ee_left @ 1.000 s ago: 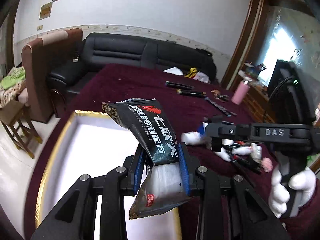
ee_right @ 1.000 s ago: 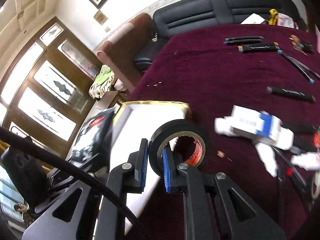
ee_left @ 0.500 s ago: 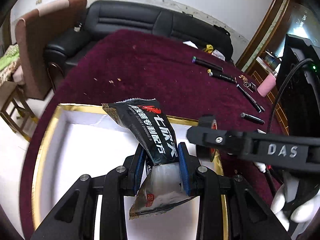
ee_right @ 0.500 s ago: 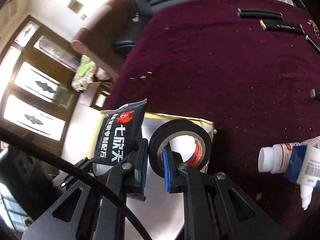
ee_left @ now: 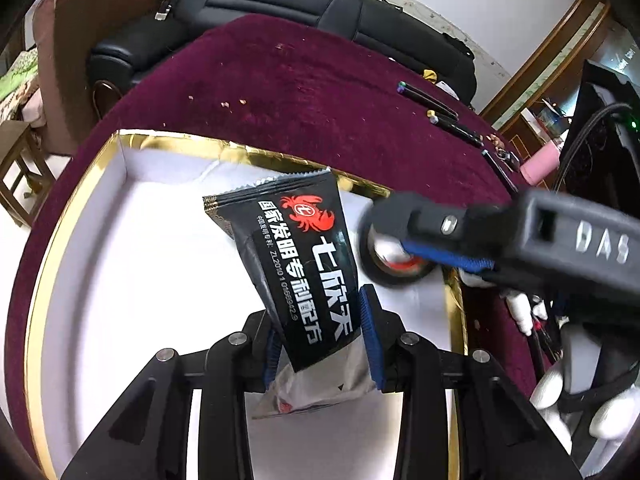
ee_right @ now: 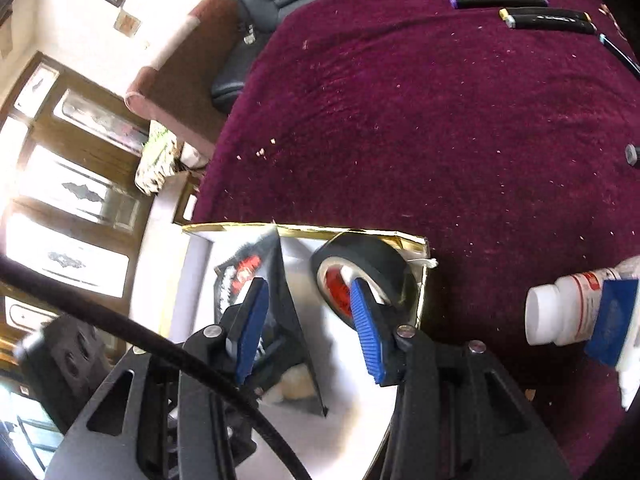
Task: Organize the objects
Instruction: 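Lower the packet into the white tray with the left gripper while the right gripper drops the tape there, then grasp the small white dropper bottle with the left gripper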
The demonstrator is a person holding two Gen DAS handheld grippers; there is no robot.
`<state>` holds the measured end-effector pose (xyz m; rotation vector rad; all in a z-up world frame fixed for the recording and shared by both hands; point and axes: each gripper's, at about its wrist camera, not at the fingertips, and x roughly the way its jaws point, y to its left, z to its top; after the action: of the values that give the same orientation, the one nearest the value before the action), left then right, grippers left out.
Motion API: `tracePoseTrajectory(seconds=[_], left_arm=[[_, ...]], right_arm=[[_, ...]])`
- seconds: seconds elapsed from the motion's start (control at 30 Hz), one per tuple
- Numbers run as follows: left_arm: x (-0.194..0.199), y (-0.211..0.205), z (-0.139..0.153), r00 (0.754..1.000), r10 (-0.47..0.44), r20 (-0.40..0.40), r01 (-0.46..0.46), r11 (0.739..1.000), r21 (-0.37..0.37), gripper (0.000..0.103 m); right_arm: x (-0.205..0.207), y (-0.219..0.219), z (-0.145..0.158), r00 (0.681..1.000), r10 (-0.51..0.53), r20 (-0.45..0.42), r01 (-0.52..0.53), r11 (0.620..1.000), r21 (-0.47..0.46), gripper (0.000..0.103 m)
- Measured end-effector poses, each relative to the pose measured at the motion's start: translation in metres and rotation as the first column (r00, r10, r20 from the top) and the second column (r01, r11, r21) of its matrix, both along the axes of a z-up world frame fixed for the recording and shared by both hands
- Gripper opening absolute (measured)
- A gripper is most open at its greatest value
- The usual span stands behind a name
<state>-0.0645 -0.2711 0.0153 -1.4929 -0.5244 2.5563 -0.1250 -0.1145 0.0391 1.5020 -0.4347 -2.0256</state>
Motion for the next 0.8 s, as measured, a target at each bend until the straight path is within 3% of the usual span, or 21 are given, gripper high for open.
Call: tracePoseTrajectory(seconds=[0.23,0.3,0.37,0.43,0.47,0.5,0.53,0.57,0.6,0.67,0.7,0.8], left_arm=[[0.004,-0.003,0.018,0.997,0.061,-0.036,-0.062,0.997,-0.042,0.031],[0.008,-0.007,0.025,0.995,0.08,-0.055,-0.082,0.996,-0.029,0.036],[0.017,-0.004,0.035,0.994,0.079,-0.08,-0.08,0.997,-0.01,0.039],[0.028,0.005,0.047,0.992,0.059,-0.113,-0.06,0.998,-0.007,0.043],[0.035,0.013,0.055,0.99,0.045,-0.132,-0.045,0.999,0.002,0.049],[0.041,0.018,0.06,0.989,0.037,-0.146,-0.035,0.999,0.016,0.051],[0.046,0.024,0.064,0.987,0.028,-0.16,-0.022,0.999,0.033,0.052],[0.055,0.034,0.071,0.984,0.01,-0.179,0.001,0.998,0.06,0.052],[0.058,0.041,0.074,0.982,-0.004,-0.19,0.019,0.997,0.08,0.052],[0.067,0.061,0.081,0.978,-0.033,-0.206,0.058,0.992,0.115,0.052],[0.07,0.068,0.083,0.977,-0.045,-0.211,0.072,0.99,0.123,0.052],[0.082,0.098,0.084,0.973,-0.085,-0.214,0.115,0.984,0.134,0.052]], right_arm=[[0.026,0.029,0.048,0.992,-0.018,-0.122,0.014,0.999,-0.032,0.042],[0.042,0.045,0.075,0.979,-0.02,-0.205,0.014,0.999,-0.032,0.042],[0.065,0.065,0.107,0.944,-0.03,-0.329,0.033,0.999,0.004,0.043],[0.099,0.087,0.141,0.858,-0.045,-0.512,0.104,0.991,0.087,0.052],[0.118,0.098,0.155,0.796,-0.054,-0.603,0.152,0.982,0.112,0.066],[0.14,0.113,0.167,0.713,-0.071,-0.698,0.216,0.969,0.123,0.088],[0.161,0.13,0.172,0.626,-0.096,-0.774,0.271,0.957,0.099,0.096],[0.176,0.147,0.171,0.571,-0.133,-0.81,0.29,0.956,0.048,0.103],[0.18,0.16,0.168,0.577,-0.156,-0.802,0.283,0.959,0.017,0.103],[0.164,0.179,0.147,0.745,-0.119,-0.656,0.195,0.98,0.043,0.103],[0.15,0.189,0.126,0.833,-0.115,-0.542,0.178,0.982,0.066,0.103],[0.133,0.21,0.077,0.899,-0.145,-0.414,0.219,0.966,0.136,0.1]])
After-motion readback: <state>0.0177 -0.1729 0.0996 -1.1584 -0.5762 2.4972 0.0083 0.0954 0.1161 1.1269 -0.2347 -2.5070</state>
